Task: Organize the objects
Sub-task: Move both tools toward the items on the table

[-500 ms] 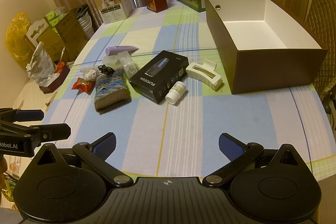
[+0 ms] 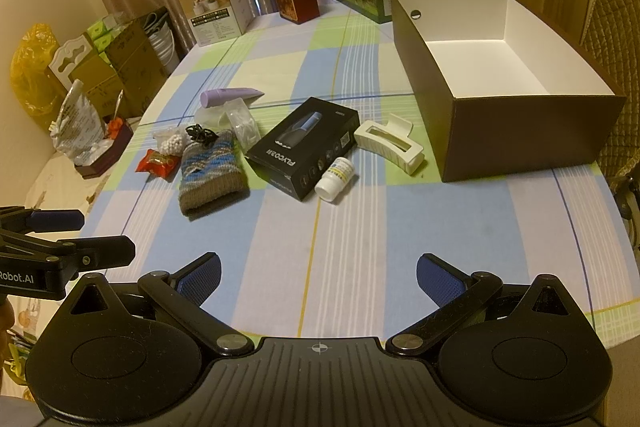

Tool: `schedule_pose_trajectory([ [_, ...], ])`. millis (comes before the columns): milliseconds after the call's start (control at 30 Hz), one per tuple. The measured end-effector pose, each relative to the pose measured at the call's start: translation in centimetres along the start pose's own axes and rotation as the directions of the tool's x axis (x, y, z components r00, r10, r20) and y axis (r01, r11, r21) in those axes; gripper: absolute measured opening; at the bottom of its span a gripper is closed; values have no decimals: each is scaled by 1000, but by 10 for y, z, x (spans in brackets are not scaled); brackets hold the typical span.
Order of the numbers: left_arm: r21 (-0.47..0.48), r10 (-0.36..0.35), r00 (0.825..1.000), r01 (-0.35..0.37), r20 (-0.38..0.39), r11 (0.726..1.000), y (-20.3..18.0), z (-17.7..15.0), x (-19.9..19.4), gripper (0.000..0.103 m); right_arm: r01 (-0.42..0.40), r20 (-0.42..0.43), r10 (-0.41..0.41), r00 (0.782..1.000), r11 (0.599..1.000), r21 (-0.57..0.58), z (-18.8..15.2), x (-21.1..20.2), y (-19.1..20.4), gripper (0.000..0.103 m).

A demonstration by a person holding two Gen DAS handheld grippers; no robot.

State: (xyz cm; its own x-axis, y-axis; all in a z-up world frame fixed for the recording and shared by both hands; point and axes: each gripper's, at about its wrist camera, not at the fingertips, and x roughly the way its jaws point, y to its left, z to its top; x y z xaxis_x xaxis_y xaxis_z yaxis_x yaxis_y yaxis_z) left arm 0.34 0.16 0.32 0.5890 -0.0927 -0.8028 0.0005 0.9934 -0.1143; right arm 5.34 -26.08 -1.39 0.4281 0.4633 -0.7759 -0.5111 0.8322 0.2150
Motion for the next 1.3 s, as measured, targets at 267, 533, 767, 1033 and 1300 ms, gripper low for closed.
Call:
schedule_pose_trajectory([
  [267, -1, 0, 1000, 0, -1, 1000, 0, 1, 0, 102, -1, 0, 1, 1000, 1000, -1, 2, 0, 3, 101],
  [533, -3, 0, 1000, 0, -2, 1000, -1, 2, 1, 102, -3, -2, 3, 1000, 1000, -6, 6, 3, 3, 101],
  [767, -4, 2, 1000, -2, -1, 1000, -1, 3, 1, 102, -3, -3, 3, 1000, 1000, -6, 6, 5, 3, 101],
  [1033, -6, 3, 1000, -3, -1, 1000, 1, 5, 2, 102, -6, -3, 6, 1000, 1000, -8, 13, 7, 5, 101],
  [1300, -16, 7, 1000, -7, -4, 1000, 15, 16, 12, 102, -9, -7, 9, 1000, 1000, -16, 28, 21, 7, 101],
])
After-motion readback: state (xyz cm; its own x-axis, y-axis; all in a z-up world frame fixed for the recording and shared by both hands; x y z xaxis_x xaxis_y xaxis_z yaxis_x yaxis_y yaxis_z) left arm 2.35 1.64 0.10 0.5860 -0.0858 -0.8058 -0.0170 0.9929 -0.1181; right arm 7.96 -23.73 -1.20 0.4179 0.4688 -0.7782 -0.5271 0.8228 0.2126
